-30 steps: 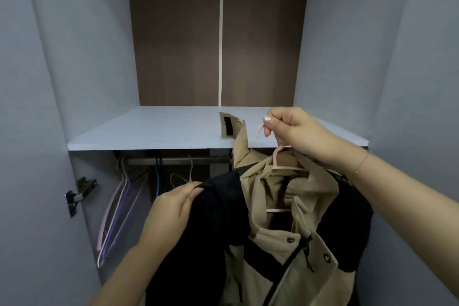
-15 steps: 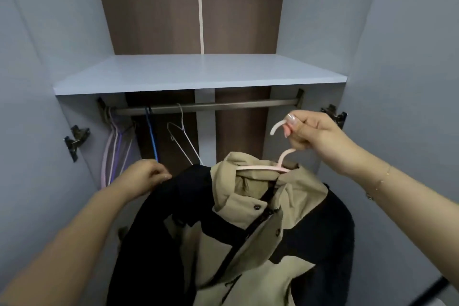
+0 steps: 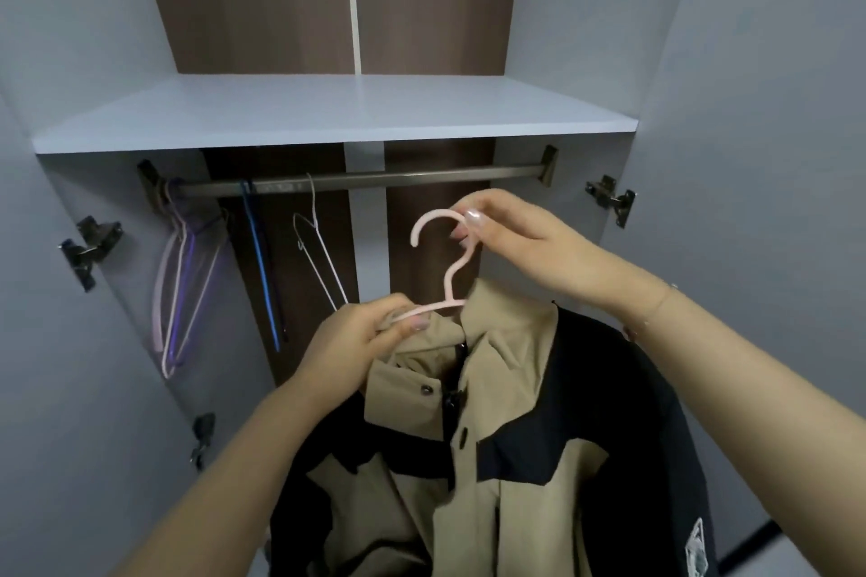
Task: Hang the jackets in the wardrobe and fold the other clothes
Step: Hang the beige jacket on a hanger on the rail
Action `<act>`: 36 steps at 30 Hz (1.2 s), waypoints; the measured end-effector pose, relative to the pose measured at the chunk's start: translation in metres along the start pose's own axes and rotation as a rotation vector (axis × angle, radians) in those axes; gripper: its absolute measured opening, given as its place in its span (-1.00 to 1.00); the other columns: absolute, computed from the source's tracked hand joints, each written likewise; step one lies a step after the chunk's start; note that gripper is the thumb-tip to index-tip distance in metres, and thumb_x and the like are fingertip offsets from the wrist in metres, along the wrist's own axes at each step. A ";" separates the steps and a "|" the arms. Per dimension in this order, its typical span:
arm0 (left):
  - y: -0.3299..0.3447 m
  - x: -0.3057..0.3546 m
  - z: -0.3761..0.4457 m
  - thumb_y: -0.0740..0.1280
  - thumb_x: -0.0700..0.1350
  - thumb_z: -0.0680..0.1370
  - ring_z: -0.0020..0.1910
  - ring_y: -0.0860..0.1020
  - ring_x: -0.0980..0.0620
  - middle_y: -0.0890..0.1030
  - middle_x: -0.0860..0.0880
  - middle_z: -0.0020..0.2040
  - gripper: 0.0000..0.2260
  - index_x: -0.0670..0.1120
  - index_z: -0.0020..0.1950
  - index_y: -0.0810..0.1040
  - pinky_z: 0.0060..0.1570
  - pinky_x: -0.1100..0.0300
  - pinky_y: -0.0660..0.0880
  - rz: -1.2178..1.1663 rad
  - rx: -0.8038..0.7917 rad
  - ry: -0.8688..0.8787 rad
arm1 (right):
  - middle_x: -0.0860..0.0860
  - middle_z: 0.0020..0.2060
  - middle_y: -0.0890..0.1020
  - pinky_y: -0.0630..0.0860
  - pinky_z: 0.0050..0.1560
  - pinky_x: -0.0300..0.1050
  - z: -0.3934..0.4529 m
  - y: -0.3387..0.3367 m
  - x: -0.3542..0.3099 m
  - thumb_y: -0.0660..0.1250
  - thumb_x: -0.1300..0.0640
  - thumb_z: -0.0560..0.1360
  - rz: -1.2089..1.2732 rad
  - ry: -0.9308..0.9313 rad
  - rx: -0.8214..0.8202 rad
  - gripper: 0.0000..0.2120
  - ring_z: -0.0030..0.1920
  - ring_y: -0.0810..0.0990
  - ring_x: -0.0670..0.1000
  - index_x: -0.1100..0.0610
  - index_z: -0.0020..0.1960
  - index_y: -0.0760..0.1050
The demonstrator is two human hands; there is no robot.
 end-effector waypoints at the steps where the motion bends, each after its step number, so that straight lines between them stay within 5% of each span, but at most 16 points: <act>1: -0.002 -0.002 0.005 0.28 0.22 0.53 -0.32 0.51 0.16 0.56 0.03 -0.32 -0.82 0.17 -0.15 0.55 -0.23 0.08 0.42 -0.025 0.012 -0.006 | -0.12 0.09 0.60 0.48 0.21 -0.23 -0.013 -0.014 0.015 0.25 -0.15 0.57 -0.038 0.011 0.060 -0.61 0.14 0.57 -0.16 -0.02 0.33 0.44; 5: -0.016 -0.001 0.025 0.28 0.25 0.50 -0.24 0.58 0.09 0.61 0.05 -0.25 -0.76 0.12 -0.09 0.60 -0.14 -0.05 0.49 -0.007 0.035 0.027 | -0.22 0.23 0.52 0.42 0.22 -0.32 -0.094 -0.045 0.100 0.45 -0.22 0.35 -0.148 0.120 0.394 -0.31 0.21 0.50 -0.22 -0.18 0.42 0.32; 10: -0.024 -0.004 0.047 0.28 0.26 0.53 -0.17 0.60 0.08 0.64 0.06 -0.18 -0.76 0.13 -0.05 0.59 -0.12 -0.12 0.53 0.112 0.037 0.003 | -0.30 -0.11 0.63 0.44 -0.13 -0.46 -0.131 -0.034 0.158 0.31 -0.16 0.48 -0.198 0.131 0.682 -0.89 -0.10 0.60 -0.25 -0.35 -0.01 0.48; 12: -0.027 -0.007 0.054 0.25 0.22 0.53 -0.15 0.57 0.17 0.61 0.13 -0.14 -0.83 0.18 -0.01 0.54 -0.17 0.06 0.51 0.204 0.049 0.007 | -0.28 -0.16 0.62 0.45 -0.18 -0.39 -0.125 -0.027 0.160 0.23 -0.06 0.56 -0.190 0.080 0.731 -0.89 -0.17 0.60 -0.22 -0.29 -0.03 0.49; 15: -0.025 -0.008 0.066 0.24 0.07 0.60 -0.08 0.50 0.27 0.55 0.21 -0.08 -0.94 0.22 0.02 0.49 -0.16 0.26 0.40 0.338 0.050 0.026 | -0.22 -0.23 0.62 0.45 -0.23 -0.33 -0.110 -0.016 0.162 0.20 -0.05 0.62 -0.107 0.041 0.730 -0.85 -0.24 0.59 -0.18 -0.13 -0.07 0.52; 18: -0.015 -0.020 0.072 0.20 -0.05 0.63 -0.09 0.53 0.21 0.57 0.12 -0.09 -0.90 0.10 0.01 0.49 -0.09 0.17 0.46 0.155 0.085 -0.114 | -0.17 -0.28 0.61 0.41 -0.27 -0.39 -0.094 -0.006 0.154 0.18 -0.09 0.60 -0.073 -0.018 0.688 -0.81 -0.28 0.59 -0.15 -0.11 -0.11 0.53; 24: -0.003 -0.062 0.060 0.11 0.33 0.56 -0.02 0.57 -0.05 0.57 -0.12 -0.10 -0.47 -0.11 0.08 0.51 0.03 0.05 0.49 -0.492 0.366 -0.573 | -0.13 -0.49 0.40 0.24 -0.45 -0.30 -0.074 0.022 0.145 0.04 -0.20 0.62 -0.092 -0.078 0.500 -0.66 -0.50 0.35 -0.18 -0.17 -0.31 0.28; 26: 0.000 -0.073 0.056 0.07 0.31 0.59 0.03 0.56 0.02 0.58 -0.11 -0.06 -0.44 -0.16 0.11 0.53 0.14 -0.02 0.46 -0.484 0.393 -0.588 | -0.13 -0.54 0.30 0.19 -0.49 -0.24 -0.072 0.027 0.143 0.01 -0.22 0.62 -0.136 -0.096 0.428 -0.62 -0.53 0.27 -0.18 -0.16 -0.35 0.20; 29: -0.006 -0.075 0.053 0.05 0.15 0.66 -0.40 0.41 0.22 0.41 0.07 -0.38 -0.59 -0.02 -0.28 0.39 -0.21 0.17 0.37 -0.386 0.525 -0.476 | -0.11 -0.57 0.25 0.21 -0.50 -0.18 -0.066 0.029 0.136 0.04 -0.20 0.62 -0.307 -0.146 0.311 -0.51 -0.57 0.27 -0.11 -0.01 -0.42 0.23; 32: -0.004 -0.083 0.057 0.06 0.09 0.67 -0.40 0.35 0.13 0.35 0.09 -0.41 -0.61 -0.01 -0.32 0.34 -0.22 0.13 0.34 -0.391 0.484 -0.477 | -0.13 -0.59 0.18 0.13 -0.46 -0.27 -0.062 0.010 0.128 0.15 -0.13 0.59 -0.485 -0.182 0.318 -0.46 -0.59 0.22 -0.11 0.04 -0.50 0.15; 36: -0.019 -0.093 0.059 0.08 0.08 0.67 -0.48 0.23 0.12 0.27 0.11 -0.47 -0.57 0.04 -0.41 0.28 -0.36 0.15 0.20 -0.462 0.481 -0.481 | -0.10 -0.61 0.21 0.30 -0.53 -0.14 -0.061 -0.035 0.134 0.23 -0.14 0.55 -0.522 -0.156 0.423 -0.43 -0.60 0.26 -0.13 0.08 -0.53 0.16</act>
Point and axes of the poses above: each hand's wrist, its own z-axis towards the middle knuckle, its own y-axis out of the palm, x = y × z, the point moved 8 cm from there along z, towards the middle knuckle
